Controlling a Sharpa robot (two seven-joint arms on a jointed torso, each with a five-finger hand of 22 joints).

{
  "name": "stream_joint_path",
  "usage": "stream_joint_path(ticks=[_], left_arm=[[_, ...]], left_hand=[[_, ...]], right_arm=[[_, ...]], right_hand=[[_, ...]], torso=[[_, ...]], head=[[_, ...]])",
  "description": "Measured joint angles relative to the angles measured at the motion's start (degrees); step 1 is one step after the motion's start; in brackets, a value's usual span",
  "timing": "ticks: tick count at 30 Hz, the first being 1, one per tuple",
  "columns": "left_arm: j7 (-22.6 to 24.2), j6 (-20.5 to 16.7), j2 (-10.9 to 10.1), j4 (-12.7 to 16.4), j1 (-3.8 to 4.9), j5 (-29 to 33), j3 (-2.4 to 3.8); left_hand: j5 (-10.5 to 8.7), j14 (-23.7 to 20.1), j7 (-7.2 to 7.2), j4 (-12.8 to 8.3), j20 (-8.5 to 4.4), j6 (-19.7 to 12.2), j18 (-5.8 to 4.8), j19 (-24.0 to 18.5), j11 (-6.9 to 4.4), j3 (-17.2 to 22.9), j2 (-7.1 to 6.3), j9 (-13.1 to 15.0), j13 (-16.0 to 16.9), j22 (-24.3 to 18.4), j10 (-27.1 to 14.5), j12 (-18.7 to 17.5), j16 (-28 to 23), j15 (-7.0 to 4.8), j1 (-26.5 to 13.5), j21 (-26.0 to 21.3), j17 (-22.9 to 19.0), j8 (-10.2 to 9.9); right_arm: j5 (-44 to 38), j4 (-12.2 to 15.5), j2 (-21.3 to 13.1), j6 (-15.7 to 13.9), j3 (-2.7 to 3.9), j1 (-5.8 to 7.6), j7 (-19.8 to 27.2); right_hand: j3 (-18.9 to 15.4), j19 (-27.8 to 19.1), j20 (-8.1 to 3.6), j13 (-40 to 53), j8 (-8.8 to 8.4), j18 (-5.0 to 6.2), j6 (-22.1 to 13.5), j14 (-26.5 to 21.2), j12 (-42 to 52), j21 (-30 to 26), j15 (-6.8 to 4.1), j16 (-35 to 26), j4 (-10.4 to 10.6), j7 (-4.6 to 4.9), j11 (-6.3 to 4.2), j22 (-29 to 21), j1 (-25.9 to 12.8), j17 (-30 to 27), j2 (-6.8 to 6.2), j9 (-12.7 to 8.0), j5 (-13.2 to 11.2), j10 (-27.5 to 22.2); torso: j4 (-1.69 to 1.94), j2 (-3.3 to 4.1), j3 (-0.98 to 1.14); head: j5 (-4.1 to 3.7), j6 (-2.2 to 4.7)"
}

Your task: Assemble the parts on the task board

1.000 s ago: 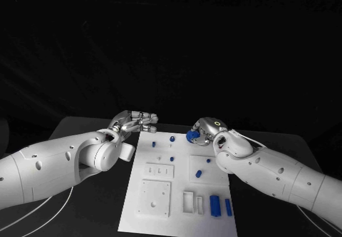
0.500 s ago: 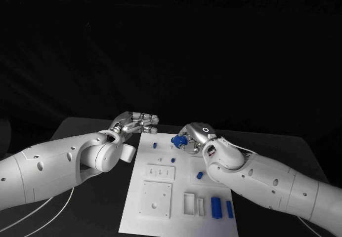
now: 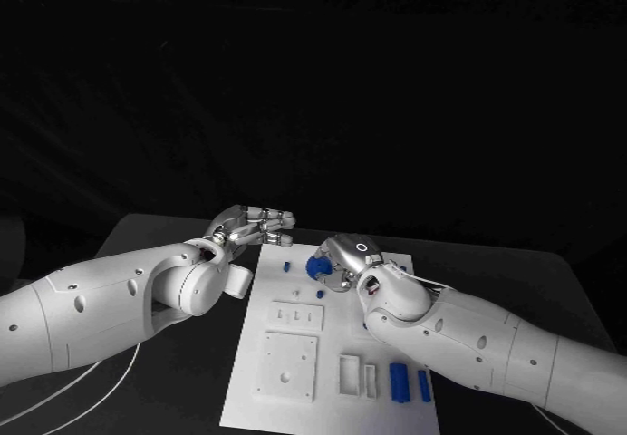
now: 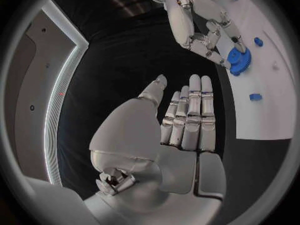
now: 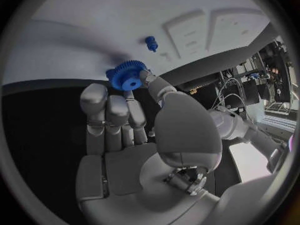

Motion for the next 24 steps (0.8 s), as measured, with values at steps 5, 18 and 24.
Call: stream_joint_path(ticks=[5, 18, 24], left_arm=[[0.0, 0.0, 0.2, 0.0, -0.01, 0.0, 0.00], [0.0, 0.0, 0.5, -0.1, 0.01, 0.0, 0.02], [0.0, 0.0, 0.6, -0.1, 0.01, 0.0, 0.02]], left_hand=[[0.00, 0.0, 0.00, 0.0, 0.00, 0.0, 0.00, 0.0, 0.00, 0.0, 0.00, 0.0, 0.0, 0.0, 0.0, 0.0, 0.0, 0.00, 0.0, 0.0, 0.0, 0.0], [0.00, 0.0, 0.00, 0.0, 0.00, 0.0, 0.00, 0.0, 0.00, 0.0, 0.00, 0.0, 0.0, 0.0, 0.0, 0.0, 0.0, 0.00, 0.0, 0.2, 0.0, 0.0], [0.00, 0.0, 0.00, 0.0, 0.00, 0.0, 0.00, 0.0, 0.00, 0.0, 0.00, 0.0, 0.0, 0.0, 0.0, 0.0, 0.0, 0.00, 0.0, 0.2, 0.0, 0.0]], right_arm=[[-0.1, -2.1, 1.5, -0.7, -0.12, -0.01, 0.1], [-0.1, -4.9, 3.6, -1.5, -0.17, -0.01, 0.2], [0.1, -5.3, 4.2, -1.5, -0.16, -0.08, 0.4]], right_hand=[[0.0, 0.0, 0.00, 0.0, -0.03, 0.00, 0.0, 0.0, 0.0, 0.3, 0.00, 0.0, 0.0, -0.03, 0.00, 0.0, 0.0, -0.2, 0.00, 0.0, 0.0, 0.0], [0.0, 0.0, 0.00, 0.0, 0.25, 0.00, 0.1, 0.0, -0.4, 0.3, 0.00, -0.3, 0.0, -0.07, 0.01, 0.0, -0.3, -0.6, -0.31, 0.4, -0.1, 0.0], [-0.1, 0.0, 0.00, 0.0, 0.25, 0.00, 0.2, 0.0, -0.7, 0.3, 0.00, -0.5, 0.1, -0.12, 0.01, 0.0, -0.6, -0.8, -0.61, 0.9, -0.9, 0.0]], torso=[[-0.03, -0.03, 0.00], [-0.20, -0.07, 0.04], [-0.20, -0.07, 0.11]], head=[[-0.07, 0.10], [0.24, 0.16], [0.26, 0.03]])
